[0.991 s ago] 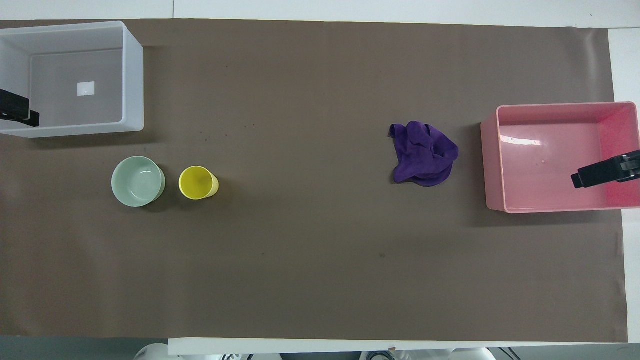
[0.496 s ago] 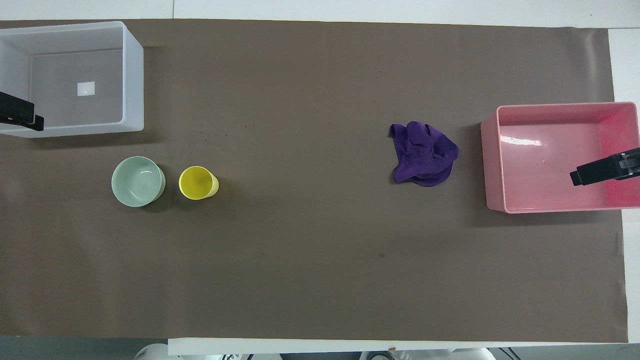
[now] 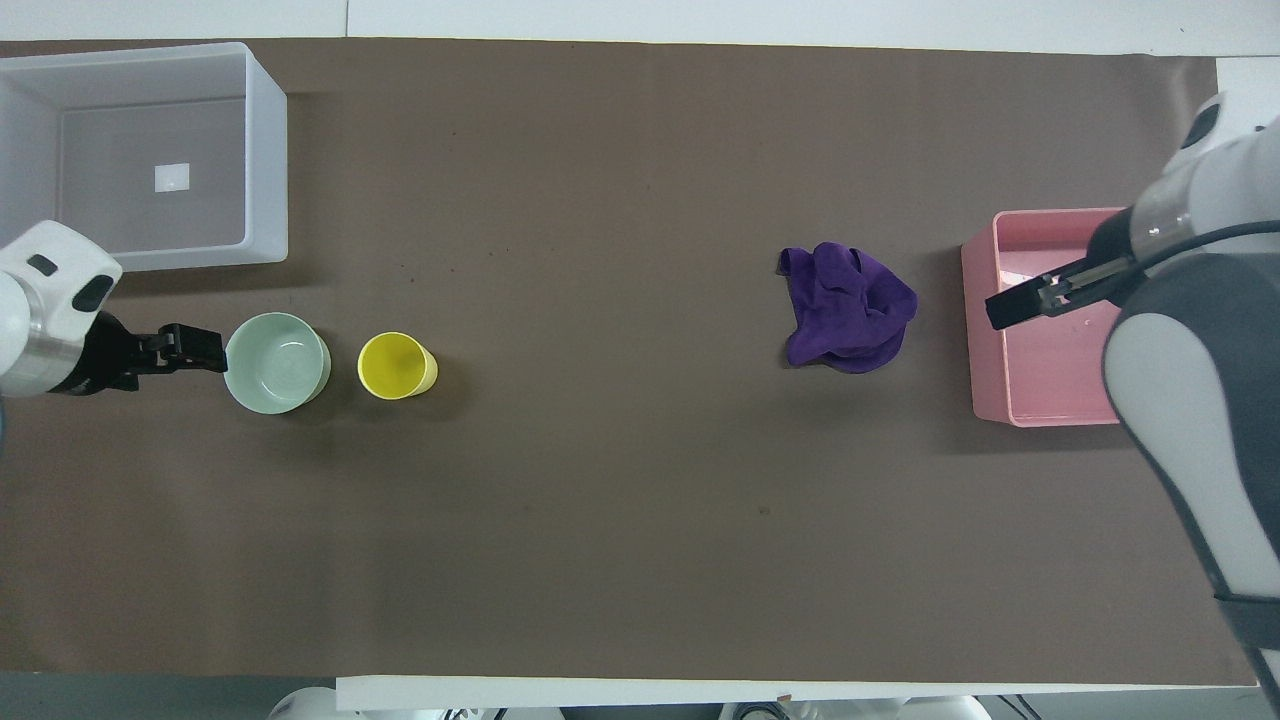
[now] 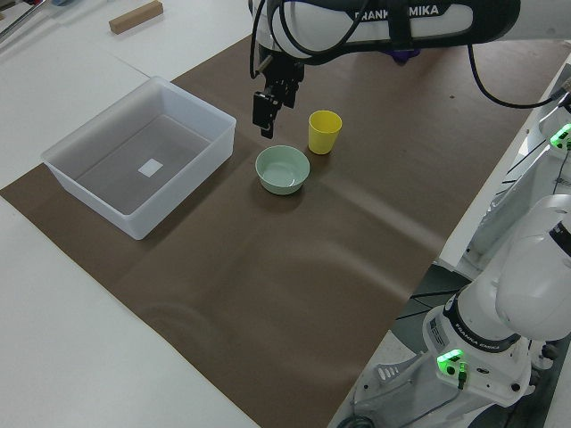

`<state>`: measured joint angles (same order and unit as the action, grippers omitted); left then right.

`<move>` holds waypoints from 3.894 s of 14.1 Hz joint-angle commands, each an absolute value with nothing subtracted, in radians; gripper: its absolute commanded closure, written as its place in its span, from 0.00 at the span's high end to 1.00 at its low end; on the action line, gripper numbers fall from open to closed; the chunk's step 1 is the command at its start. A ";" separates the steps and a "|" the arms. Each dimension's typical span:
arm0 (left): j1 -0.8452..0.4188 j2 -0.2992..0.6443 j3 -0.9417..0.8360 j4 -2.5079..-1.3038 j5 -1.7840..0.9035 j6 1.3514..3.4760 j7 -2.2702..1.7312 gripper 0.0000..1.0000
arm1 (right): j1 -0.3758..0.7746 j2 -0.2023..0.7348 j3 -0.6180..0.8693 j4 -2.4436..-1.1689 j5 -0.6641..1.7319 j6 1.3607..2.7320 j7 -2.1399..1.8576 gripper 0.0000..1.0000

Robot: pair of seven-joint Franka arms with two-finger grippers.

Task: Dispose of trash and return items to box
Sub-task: 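Grasp the green bowl with the left gripper while the right gripper reaches the cloth, then place the bowl in the white box while the right gripper drops the cloth, then move the left gripper to the yellow cup and grasp it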

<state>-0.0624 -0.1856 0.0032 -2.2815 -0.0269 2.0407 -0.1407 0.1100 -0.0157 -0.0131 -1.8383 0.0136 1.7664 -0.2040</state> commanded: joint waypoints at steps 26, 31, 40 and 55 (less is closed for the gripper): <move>0.101 0.329 0.021 -1.625 -0.080 2.161 -0.245 0.00 | 0.190 0.005 -0.020 -1.818 0.012 1.780 -0.135 0.00; 0.101 0.485 0.025 -1.637 -0.077 2.368 -0.242 0.01 | -0.021 -0.043 -0.023 -1.838 0.005 1.733 -0.293 0.00; -0.088 0.246 0.012 -1.624 0.035 1.970 -0.267 1.00 | -0.178 0.018 -0.023 -2.080 -0.003 2.023 -0.417 0.03; -0.359 -0.070 0.005 -2.301 0.023 2.164 -0.443 1.00 | -0.203 0.043 -0.006 -2.110 -0.002 2.067 -0.397 0.96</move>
